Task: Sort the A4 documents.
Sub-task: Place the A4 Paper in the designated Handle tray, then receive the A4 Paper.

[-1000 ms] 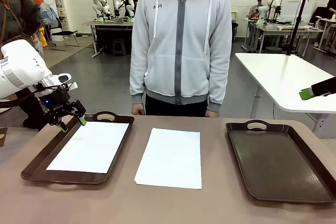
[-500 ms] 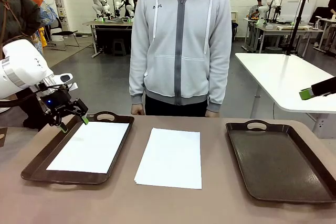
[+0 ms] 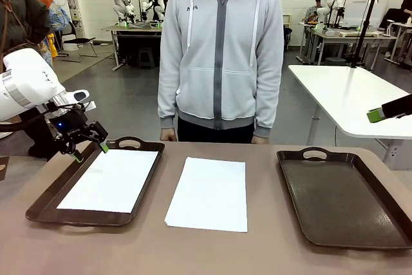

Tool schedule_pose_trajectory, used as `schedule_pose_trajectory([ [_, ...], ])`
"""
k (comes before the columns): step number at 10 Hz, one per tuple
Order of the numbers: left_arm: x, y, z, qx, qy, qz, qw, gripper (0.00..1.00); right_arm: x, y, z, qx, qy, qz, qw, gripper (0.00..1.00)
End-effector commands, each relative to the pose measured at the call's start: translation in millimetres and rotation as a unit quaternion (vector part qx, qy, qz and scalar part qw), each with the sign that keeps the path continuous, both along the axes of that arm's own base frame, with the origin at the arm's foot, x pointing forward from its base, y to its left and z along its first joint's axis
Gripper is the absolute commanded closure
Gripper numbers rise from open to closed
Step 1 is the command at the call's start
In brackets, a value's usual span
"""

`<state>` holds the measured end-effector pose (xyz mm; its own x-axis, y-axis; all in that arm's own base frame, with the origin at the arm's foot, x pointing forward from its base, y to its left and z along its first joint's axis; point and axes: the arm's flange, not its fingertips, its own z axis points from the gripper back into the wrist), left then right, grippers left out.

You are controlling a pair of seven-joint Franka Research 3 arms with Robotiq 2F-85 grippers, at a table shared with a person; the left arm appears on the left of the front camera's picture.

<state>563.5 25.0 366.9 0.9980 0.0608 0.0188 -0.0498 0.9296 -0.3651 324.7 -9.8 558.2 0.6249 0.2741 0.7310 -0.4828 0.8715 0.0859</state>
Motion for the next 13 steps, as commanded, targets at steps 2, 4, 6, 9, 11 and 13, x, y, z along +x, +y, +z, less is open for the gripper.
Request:
schedule_pose_trajectory([
  [2, 0, 1, 0, 0.002, -0.005, -0.009, 1.0, 0.0, 0, -1, -1, 0.006, 0.001, 0.004, 1.0, 0.0],
  [4, 0, 1, 0, 0.002, -0.005, -0.009, 1.0, 0.0, 0, -1, -1, 0.006, 0.001, 0.004, 1.0, 0.0],
  [6, 0, 1, 0, 0.002, -0.005, -0.009, 1.0, 0.0, 0, -1, -1, 0.006, 0.001, 0.004, 1.0, 0.0],
  [9, 0, 0, 0, 0.0, 0.0, 0.0, 1.0, 0.0, 0, -1, -1, 0.006, 0.001, 0.004, 1.0, 0.0],
  [11, 12, -50, 31, 0.047, -0.076, -0.094, 0.992, 0.0, 0, -1, -1, 0.006, 0.001, 0.004, 1.0, 0.0],
  [13, -6, -71, 62, 0.044, -0.144, -0.149, 0.977, 0.0, 0, -1, -1, 0.006, 0.001, 0.004, 1.0, 0.0],
])
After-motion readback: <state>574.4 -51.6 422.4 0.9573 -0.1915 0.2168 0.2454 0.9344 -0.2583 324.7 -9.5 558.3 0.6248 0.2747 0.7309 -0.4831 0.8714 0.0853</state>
